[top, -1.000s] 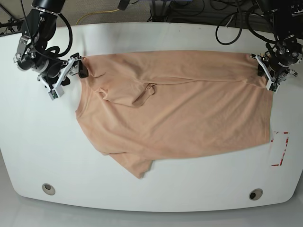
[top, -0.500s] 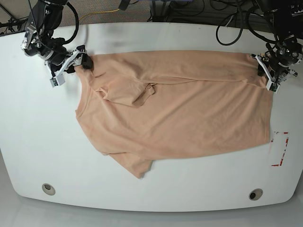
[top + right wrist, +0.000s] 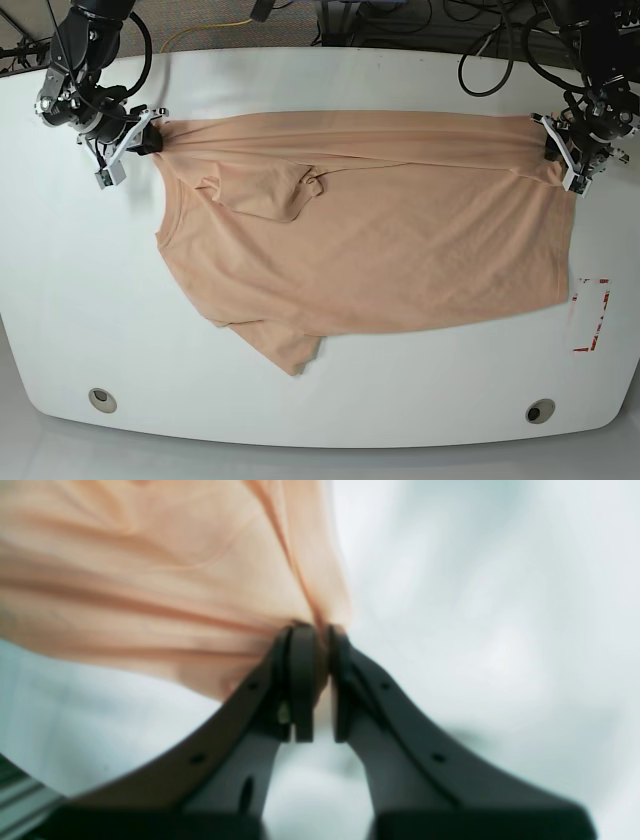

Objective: Fold the T-shirt properly
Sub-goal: 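Hold the shirt edge with both grippers and stretch it taut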

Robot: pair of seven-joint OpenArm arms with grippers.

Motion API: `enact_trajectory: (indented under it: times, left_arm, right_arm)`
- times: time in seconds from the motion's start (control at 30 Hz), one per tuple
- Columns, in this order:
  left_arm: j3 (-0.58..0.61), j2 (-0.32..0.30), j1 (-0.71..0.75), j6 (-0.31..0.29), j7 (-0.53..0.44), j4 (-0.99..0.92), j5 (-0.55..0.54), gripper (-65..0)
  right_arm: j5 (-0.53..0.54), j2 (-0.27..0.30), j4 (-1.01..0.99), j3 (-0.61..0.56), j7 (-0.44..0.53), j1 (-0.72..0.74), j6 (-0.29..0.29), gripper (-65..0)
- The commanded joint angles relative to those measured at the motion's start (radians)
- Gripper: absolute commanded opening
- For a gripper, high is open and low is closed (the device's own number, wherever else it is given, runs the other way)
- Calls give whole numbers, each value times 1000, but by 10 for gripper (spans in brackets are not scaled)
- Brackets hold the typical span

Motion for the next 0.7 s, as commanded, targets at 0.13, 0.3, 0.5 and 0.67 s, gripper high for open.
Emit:
enact_trajectory:
  times: [0.13, 0.3, 0.5, 0.67]
  left_arm:
    - [-8, -15, 8, 2, 38, 3, 36, -425]
    - [-9, -13, 8, 2, 38, 13, 33, -425]
    - [-55, -6, -25, 2, 50, 43, 5, -422]
    - [-87, -9, -37, 2, 179, 110, -116, -421]
  right_arm:
    - [-34, 40, 67, 14, -13, -3, -9, -566]
    - [-26, 52, 84, 59, -29, -9, -9, -466]
    - [-26, 52, 116, 74, -62, -13, -9, -354]
    - [-15, 12, 204, 82, -124, -31, -9, -300]
